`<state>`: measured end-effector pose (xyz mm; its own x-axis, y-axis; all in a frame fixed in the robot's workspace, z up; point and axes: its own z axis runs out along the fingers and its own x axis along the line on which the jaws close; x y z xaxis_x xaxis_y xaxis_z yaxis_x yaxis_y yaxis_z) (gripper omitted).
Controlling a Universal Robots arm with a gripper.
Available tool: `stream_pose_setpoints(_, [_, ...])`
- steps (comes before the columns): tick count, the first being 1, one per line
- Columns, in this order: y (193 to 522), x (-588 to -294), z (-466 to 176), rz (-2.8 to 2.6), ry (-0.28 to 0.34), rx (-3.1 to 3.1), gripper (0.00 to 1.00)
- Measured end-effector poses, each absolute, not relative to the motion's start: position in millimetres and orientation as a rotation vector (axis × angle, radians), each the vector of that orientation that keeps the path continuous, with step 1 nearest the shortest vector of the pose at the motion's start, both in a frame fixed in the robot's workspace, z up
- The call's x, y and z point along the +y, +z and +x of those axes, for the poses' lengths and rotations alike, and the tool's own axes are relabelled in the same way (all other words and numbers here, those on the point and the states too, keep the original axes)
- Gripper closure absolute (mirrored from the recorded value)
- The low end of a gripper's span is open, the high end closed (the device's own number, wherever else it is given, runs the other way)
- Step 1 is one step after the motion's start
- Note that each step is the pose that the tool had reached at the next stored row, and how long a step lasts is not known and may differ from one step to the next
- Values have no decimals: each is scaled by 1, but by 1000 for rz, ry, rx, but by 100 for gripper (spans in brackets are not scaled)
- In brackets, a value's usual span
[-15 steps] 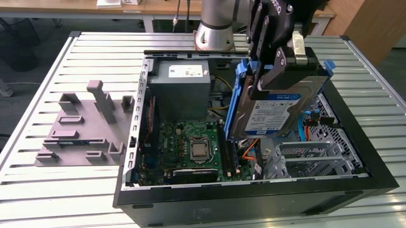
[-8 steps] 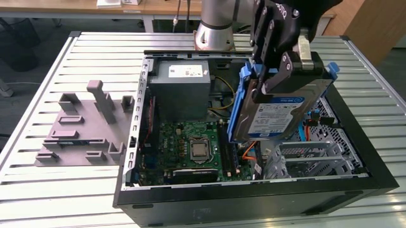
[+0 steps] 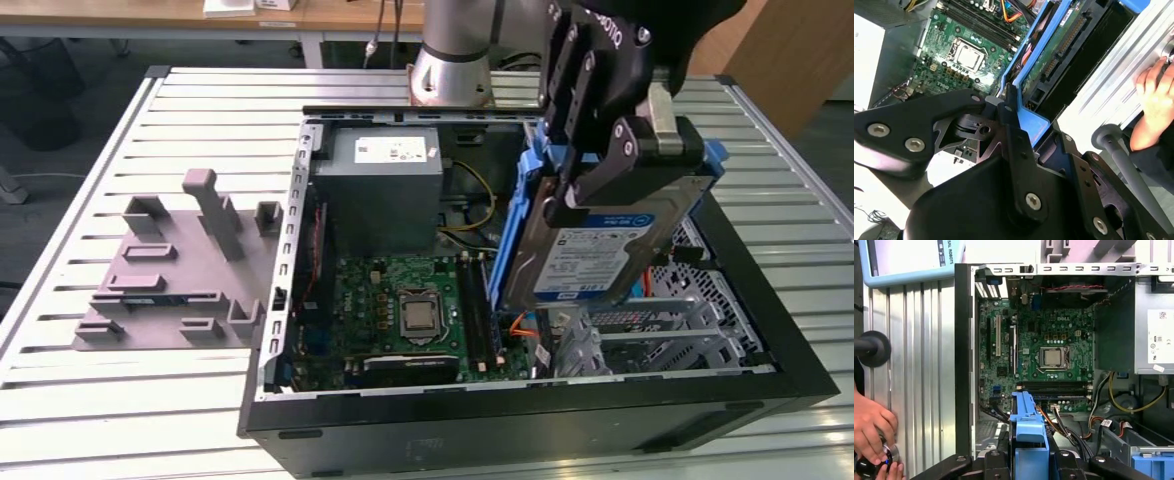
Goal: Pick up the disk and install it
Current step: 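Insert the disk into the insertion slot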
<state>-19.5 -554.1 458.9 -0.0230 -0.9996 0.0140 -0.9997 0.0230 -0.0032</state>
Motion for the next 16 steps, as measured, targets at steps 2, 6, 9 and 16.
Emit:
stream_pose_setpoints(2, [458, -555, -18, 2190, 19, -2241, 64])
stream_pose_setpoints(6, [456, -556, -9, 2190, 19, -2241, 64])
stream_pose_setpoints(9, [455, -556, 0, 2190, 19, -2241, 64])
stream_pose_setpoints(16, [454, -557, 8, 2190, 19, -2241, 64])
